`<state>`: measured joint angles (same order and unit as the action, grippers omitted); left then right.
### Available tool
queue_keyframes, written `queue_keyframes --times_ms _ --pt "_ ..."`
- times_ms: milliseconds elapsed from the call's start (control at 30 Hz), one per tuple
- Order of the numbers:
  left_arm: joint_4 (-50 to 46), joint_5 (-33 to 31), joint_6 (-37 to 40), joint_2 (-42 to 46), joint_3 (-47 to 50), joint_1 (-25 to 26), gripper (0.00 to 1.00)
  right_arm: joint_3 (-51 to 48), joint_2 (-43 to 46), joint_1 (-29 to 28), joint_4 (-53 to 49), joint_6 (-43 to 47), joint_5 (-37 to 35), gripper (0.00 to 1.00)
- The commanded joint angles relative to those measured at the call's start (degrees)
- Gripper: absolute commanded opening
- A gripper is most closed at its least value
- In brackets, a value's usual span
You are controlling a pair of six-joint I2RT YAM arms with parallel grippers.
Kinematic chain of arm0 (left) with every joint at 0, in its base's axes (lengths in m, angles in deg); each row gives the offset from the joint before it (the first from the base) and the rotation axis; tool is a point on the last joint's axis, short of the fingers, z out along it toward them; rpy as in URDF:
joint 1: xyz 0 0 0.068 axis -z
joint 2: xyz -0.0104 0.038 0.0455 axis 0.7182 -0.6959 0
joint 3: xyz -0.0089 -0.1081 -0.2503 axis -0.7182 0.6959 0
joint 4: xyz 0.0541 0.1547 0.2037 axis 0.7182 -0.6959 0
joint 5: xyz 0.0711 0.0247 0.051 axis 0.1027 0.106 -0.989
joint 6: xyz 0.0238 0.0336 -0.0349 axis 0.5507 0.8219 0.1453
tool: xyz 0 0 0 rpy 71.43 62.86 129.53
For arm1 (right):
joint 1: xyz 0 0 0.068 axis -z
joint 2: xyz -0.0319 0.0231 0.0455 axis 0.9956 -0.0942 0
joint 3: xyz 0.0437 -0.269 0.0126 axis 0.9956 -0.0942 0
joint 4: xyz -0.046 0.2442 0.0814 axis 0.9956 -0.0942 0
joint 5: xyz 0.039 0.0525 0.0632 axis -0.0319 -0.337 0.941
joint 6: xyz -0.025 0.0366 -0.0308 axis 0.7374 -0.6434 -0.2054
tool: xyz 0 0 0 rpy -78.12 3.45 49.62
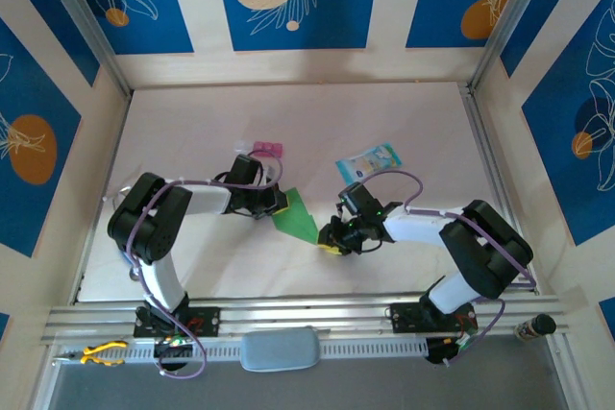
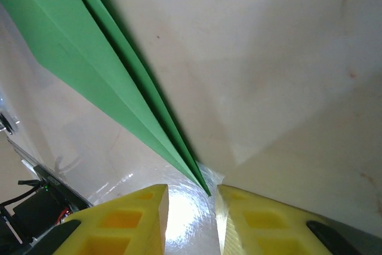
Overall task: Fold a paper plane with a square sheet of paper (pick it up from the middle)
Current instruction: Fourth fold the wing at the center of the table, then turn over the paper at the center of the table.
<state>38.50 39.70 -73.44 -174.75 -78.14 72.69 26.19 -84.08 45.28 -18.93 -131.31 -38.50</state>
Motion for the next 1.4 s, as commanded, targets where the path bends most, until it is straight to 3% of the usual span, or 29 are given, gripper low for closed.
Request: queue_keyframes --times_ms 0,867,1100,1367 --pt "-2.06 -1.51 0.34 -1.77 0.86 -0.42 0.07 -0.75 -0.75 -0.23 4.34 -0.81 -0.46 0.27" --pt "-1.14 -0.91 -0.5 -1.77 0.69 -0.42 0.07 -3.87 0.23 1.42 12.07 -0.42 0.65 0.25" --pt "0.17 -0.19 -1.59 -1.46 0.69 -0.42 0.08 -4.25 0.73 1.87 12.63 -0.21 1.1 0.19" --pt "0.53 0.13 -3.17 1.49 -0.16 -0.42 0.21 -4.66 2.57 2.04 12.02 1.25 1.63 0.09"
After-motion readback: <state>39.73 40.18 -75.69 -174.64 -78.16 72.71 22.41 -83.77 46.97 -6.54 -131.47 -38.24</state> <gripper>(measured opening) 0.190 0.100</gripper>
